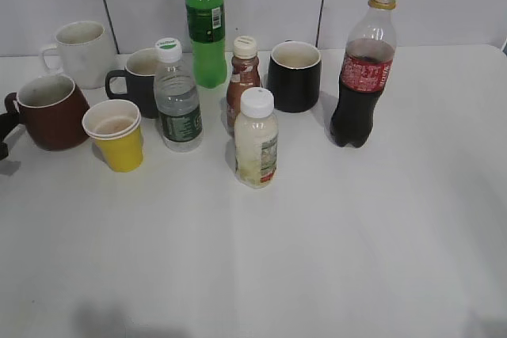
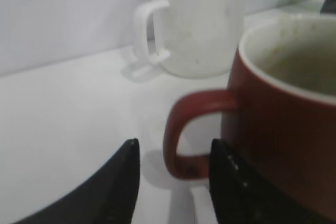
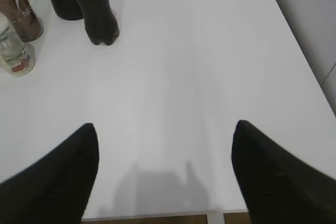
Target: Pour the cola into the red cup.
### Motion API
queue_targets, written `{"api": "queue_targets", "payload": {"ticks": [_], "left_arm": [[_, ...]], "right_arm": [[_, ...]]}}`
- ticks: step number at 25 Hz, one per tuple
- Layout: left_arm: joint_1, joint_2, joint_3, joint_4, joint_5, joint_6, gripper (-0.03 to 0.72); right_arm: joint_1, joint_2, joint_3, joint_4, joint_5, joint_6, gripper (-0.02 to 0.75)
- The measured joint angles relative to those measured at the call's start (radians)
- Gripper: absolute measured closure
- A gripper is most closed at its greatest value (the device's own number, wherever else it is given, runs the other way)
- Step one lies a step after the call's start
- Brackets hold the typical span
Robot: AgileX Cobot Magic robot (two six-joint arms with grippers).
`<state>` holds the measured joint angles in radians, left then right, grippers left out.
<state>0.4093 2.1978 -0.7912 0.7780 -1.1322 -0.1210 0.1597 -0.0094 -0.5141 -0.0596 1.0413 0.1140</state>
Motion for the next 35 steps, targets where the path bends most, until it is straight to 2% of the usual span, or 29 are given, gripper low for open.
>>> {"api": "queue_targets", "payload": {"ticks": [8,16,18,22,28,31,35], "left_arm": [[-0.010,0.033,-0.053,-0.017,-0.010,0.006,0.349],[-0.083,0.087,-0.136,-0.039,0.004,0.006,0.353],[-0.099,0.101,-0.154,-0.047,0.007,0.006,0.401],[-0.112,0.107,-0.164,-0.074,0.008,0.014,0.633],[-0.101,0.041,-0.123,-0.089,0.034,0.005,0.644],[-0.089,-0.060,-0.065,-0.108,0.040,-0.017,0.644],[-0.092,-0.230,0.040,-0.124,0.040,-0.032,0.644]], "right_arm": [[0.000,0.000,0.000,0.000,0.000,0.000,0.147],[0.000,0.000,0.000,0.000,0.000,-0.001,0.148],[0.000,0.000,0.000,0.000,0.000,-0.001,0.148],[0.000,0.000,0.000,0.001,0.000,-0.001,0.148],[0.000,0.012,-0.004,0.072,-0.019,-0.021,0.148],[0.000,0.108,-0.014,0.141,-0.205,-0.094,0.148],[0.000,0.383,-0.010,0.174,-0.611,-0.190,0.148]]}}
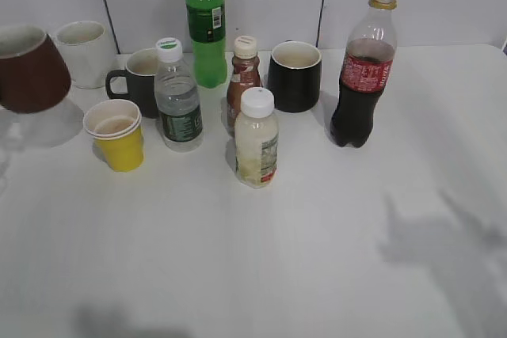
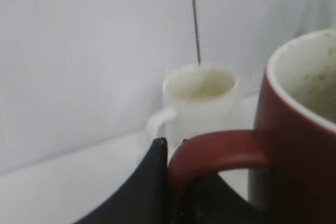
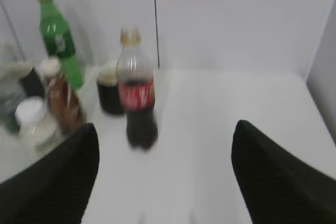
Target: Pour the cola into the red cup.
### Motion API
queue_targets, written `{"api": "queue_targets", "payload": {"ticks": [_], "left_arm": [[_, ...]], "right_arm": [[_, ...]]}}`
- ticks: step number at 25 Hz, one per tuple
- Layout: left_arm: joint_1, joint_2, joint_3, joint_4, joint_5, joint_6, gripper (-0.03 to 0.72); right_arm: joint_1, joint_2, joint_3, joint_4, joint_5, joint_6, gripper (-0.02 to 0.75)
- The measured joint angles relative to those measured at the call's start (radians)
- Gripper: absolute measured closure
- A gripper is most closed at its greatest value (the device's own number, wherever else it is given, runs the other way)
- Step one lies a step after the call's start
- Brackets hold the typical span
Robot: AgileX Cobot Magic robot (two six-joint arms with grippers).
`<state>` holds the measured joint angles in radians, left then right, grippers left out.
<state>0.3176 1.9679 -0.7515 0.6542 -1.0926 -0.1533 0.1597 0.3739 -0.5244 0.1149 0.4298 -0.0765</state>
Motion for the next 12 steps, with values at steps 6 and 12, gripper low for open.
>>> {"api": "queue_targets", "payload": {"ticks": [6,12], "left_arm": [[-0.070,-0.264,0.125,-0.102,0.139,-0.018,0.644],[-0.181,-0.466,0.166,-0.200,0.379,-0.026,0.644]], "right_arm": [[0.035,0.630,0.013,0.029,-0.658,-0.018,0.148],[0.066,1.106,0.033,-0.235,-1.057,0.212,0.148]]}}
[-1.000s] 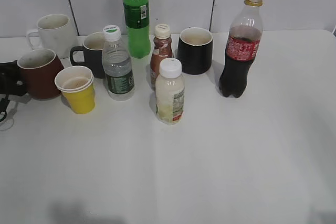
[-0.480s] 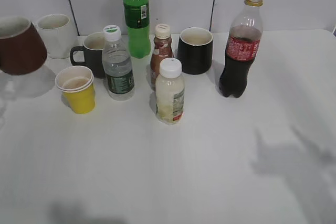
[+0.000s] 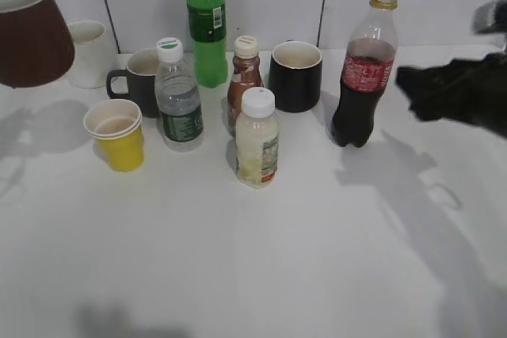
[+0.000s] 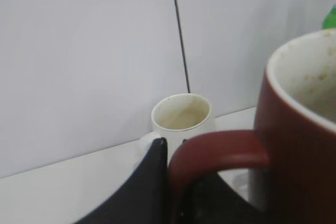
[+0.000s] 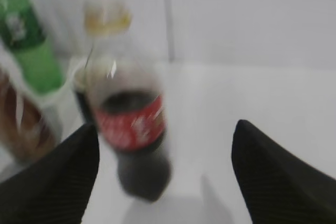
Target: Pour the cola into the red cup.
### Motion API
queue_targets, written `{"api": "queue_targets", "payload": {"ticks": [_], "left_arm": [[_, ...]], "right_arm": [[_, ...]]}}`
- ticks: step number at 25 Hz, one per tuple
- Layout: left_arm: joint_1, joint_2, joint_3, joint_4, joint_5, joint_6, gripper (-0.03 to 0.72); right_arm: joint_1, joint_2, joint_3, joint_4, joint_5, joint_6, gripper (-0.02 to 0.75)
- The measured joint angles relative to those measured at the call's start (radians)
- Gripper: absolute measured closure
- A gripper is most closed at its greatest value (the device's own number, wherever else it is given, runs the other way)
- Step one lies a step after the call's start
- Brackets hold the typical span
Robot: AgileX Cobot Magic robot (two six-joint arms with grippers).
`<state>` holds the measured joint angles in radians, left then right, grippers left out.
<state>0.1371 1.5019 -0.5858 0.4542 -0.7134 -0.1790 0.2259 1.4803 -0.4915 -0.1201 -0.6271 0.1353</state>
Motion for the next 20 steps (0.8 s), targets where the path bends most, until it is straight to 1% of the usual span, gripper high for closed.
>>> {"api": "queue_targets", "payload": {"ticks": [3,7,8,14,20], "left_arm": [[-0.037,-0.069,0.000,-0.026,0.071,-0.001,0.644],[-0.056,-0.126,0.019,-0.042,0.098,-0.001,0.644],[-0.058,-0.135,0.029,-0.048,0.098,-0.001,0.644],[-0.058,-0.190,0.110,-0.069,0.118,-0.004,0.644],[-0.058,-0.220,0.143,-0.073,0.126,-0.004,0.644]], "right_arm": [[0.001,0.133,0.003,-0.062,-0.122,0.040,0.144],[0.002,0.261,-0.003,-0.087,-0.294,0.032,0.109],[0.002,0.289,-0.011,-0.088,-0.313,0.029,0.102],[0.002,0.409,-0.116,-0.087,-0.343,0.025,0.087],[0.003,0.513,-0.243,-0.087,-0.345,0.025,0.087]]}}
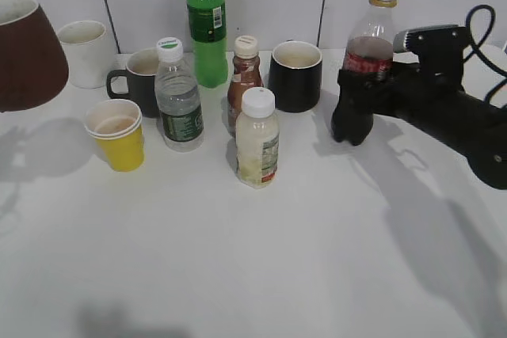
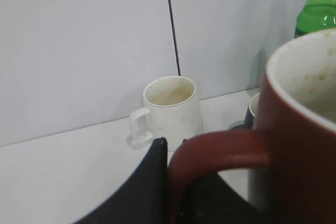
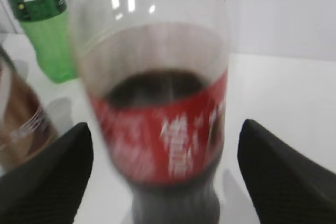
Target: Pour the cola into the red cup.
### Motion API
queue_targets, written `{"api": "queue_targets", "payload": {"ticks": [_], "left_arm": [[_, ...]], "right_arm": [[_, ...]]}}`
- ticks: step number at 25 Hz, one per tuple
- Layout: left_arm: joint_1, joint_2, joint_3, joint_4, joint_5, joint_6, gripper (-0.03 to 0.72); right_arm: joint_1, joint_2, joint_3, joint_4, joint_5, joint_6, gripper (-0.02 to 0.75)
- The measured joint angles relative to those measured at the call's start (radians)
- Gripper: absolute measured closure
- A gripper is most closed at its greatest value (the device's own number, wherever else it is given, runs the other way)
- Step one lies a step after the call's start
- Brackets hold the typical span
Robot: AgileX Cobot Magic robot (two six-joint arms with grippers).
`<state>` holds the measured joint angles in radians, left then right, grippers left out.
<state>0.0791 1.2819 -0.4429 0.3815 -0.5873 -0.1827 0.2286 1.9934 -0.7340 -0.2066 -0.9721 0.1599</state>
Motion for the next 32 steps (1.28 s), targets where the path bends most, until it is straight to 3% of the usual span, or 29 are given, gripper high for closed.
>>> {"api": "queue_targets", "payload": {"ticks": [4,9,12,15,22,32], "left_arm": [[0.000,-0.005,0.005,0.000,0.003,0.000,0.644],[-0.022,-0.005,0.005,0.000,0.014,0.000,0.644],[-0.068,-0.005,0.005,0.013,0.023,0.000,0.644],[-0.137,-0.005,0.005,0.025,0.049,0.000,0.645],[-0.301,-0.005,0.006,0.027,0.105,0.000,0.645],[-0.465,0.063,-0.072,0.028,0.152,0.000,0.645]], "right_arm": [[0.001,0.069,-0.107,-0.001,0.008,0.043,0.102],[0.001,0.085,-0.162,-0.004,0.067,0.076,0.253],[0.001,0.061,-0.164,-0.067,0.103,0.077,0.253],[0.017,-0.015,-0.163,-0.162,0.235,0.071,0.253],[0.125,-0.272,-0.162,-0.186,0.549,-0.182,0.253],[0.263,-0.436,-0.162,-0.186,0.728,-0.540,0.252]]}}
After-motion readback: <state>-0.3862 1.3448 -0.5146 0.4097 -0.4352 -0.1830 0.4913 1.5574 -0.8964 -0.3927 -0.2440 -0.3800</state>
